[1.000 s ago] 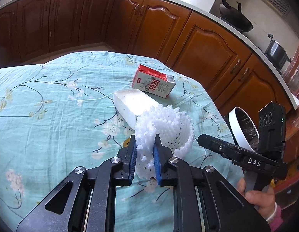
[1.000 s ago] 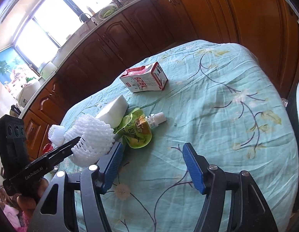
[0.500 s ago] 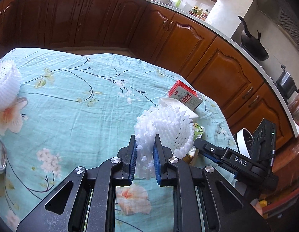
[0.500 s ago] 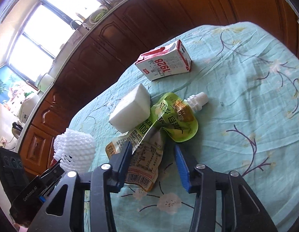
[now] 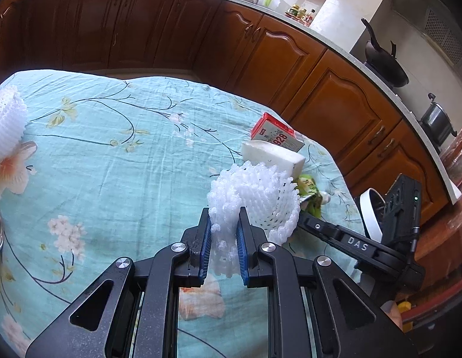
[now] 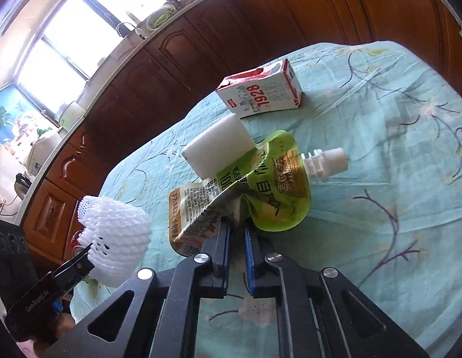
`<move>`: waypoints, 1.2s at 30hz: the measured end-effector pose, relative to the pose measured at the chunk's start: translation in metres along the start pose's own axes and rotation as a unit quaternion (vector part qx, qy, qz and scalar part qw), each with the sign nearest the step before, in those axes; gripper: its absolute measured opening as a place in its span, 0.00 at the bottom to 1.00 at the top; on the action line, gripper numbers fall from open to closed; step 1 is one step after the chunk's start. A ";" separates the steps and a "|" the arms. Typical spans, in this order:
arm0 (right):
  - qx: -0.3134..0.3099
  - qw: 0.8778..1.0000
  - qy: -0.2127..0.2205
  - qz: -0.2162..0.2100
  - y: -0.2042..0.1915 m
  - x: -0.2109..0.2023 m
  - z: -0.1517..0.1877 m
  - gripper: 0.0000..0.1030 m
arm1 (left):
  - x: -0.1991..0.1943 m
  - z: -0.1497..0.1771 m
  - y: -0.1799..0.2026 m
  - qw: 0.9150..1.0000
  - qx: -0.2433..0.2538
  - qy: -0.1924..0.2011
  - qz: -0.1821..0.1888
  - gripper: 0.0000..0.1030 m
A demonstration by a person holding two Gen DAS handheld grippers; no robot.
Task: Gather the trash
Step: 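Carry the foam net and green pouch over the bin and open both tools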
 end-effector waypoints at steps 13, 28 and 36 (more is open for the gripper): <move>0.015 0.998 0.058 0.022 0.056 -0.125 0.017 0.05 | 0.010 0.018 0.076 0.997 0.055 -0.023 0.052 0.14; 0.012 0.978 0.153 0.140 0.111 -0.240 0.018 0.05 | 0.022 0.039 0.219 0.977 0.177 -0.033 0.110 0.14; 0.002 0.965 0.179 0.192 0.134 -0.271 0.009 0.05 | 0.034 0.042 0.271 0.969 0.214 -0.034 0.120 0.14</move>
Point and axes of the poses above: each gripper's, at about its wrist camera, not at the fingertips, and x roughly the way its jaws point, y to its right, z to its underside, the point moved 2 cm from there along x, roughly the way its jaws point, and after that the axes turned 8 degrees about -z, right-handed, at the moved point
